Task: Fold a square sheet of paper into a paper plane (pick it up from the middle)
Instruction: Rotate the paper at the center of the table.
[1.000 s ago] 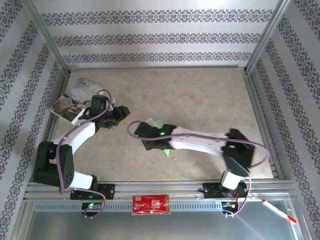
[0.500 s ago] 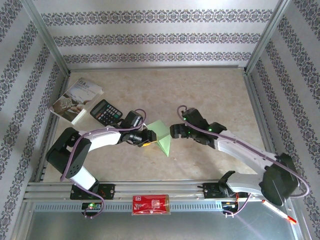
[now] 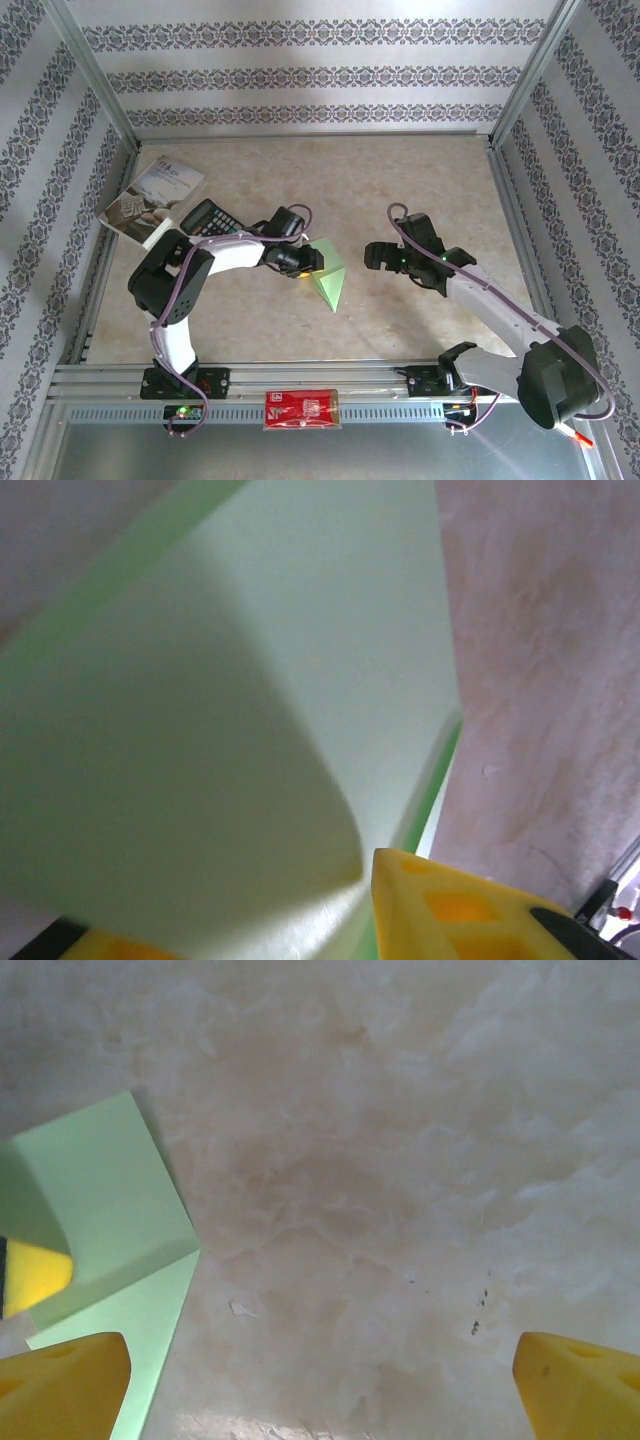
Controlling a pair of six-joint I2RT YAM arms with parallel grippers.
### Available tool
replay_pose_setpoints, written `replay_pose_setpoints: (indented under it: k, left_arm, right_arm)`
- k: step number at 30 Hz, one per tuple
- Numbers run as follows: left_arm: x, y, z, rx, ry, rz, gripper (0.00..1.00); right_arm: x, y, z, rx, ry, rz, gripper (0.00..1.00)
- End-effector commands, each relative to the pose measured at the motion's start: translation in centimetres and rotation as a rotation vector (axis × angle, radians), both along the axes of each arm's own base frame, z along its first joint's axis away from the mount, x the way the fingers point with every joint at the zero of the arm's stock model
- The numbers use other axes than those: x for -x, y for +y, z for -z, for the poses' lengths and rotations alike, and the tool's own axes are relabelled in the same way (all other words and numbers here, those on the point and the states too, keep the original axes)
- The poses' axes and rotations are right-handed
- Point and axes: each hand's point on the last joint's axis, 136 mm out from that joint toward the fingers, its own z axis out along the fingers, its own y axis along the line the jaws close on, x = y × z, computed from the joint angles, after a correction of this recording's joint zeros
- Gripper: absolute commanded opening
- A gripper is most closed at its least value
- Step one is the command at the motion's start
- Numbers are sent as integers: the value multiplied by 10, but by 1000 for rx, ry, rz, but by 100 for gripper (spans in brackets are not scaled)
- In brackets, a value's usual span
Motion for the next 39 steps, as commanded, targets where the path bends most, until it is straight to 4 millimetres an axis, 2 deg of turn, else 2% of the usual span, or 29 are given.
replay_pose_setpoints:
  k: [1, 5, 8, 10, 13, 14, 17, 18, 21, 24, 26, 28, 34, 39]
  left_arm:
    - [-4, 0, -2, -45, -17, 124, 29]
    - [-16, -10, -3, -42, -33, 256, 25]
    - [-37, -23, -12, -28, -85, 351, 27]
    - [-57, -17, -19, -97, -146, 347, 30]
    - [-69, 3, -44, -168, -265, 248, 39]
    - [-66, 9, -52, -174, -287, 211, 40]
    - [-38, 17, -62, -103, -255, 119, 42]
    - [-28, 15, -63, -70, -239, 107, 41]
    - [1, -13, -65, 54, -167, 140, 34]
    - [10, -32, -53, 103, -102, 159, 24]
    - [7, -35, -44, 99, -79, 164, 16]
    - [1, -38, -36, 80, -68, 179, 13]
    - [-11, -20, -9, 5, -40, 147, 7]
    - [-4, -13, 14, -3, 9, 141, 7]
  right_arm:
    - [6, 11, -3, 26, 8, -90, 98]
    - [11, 38, -1, -75, 40, -204, 96]
    - [15, 56, -1, -194, 92, -266, 91]
    - [14, 60, 0, -286, 128, -262, 89]
    - [10, 50, 5, -363, 160, -205, 87]
    - [9, 46, 8, -361, 165, -190, 86]
    - [6, 38, 14, -335, 168, -153, 83]
    - [4, 37, 15, -328, 164, -148, 81]
    - [-1, 33, 21, -301, 165, -120, 76]
    - [-3, 34, 26, -301, 184, -114, 73]
    - [-3, 37, 27, -308, 188, -116, 73]
    - [-2, 39, 28, -306, 192, -122, 73]
    - [0, 43, 31, -296, 210, -133, 73]
    - [-1, 56, 35, -312, 236, -153, 72]
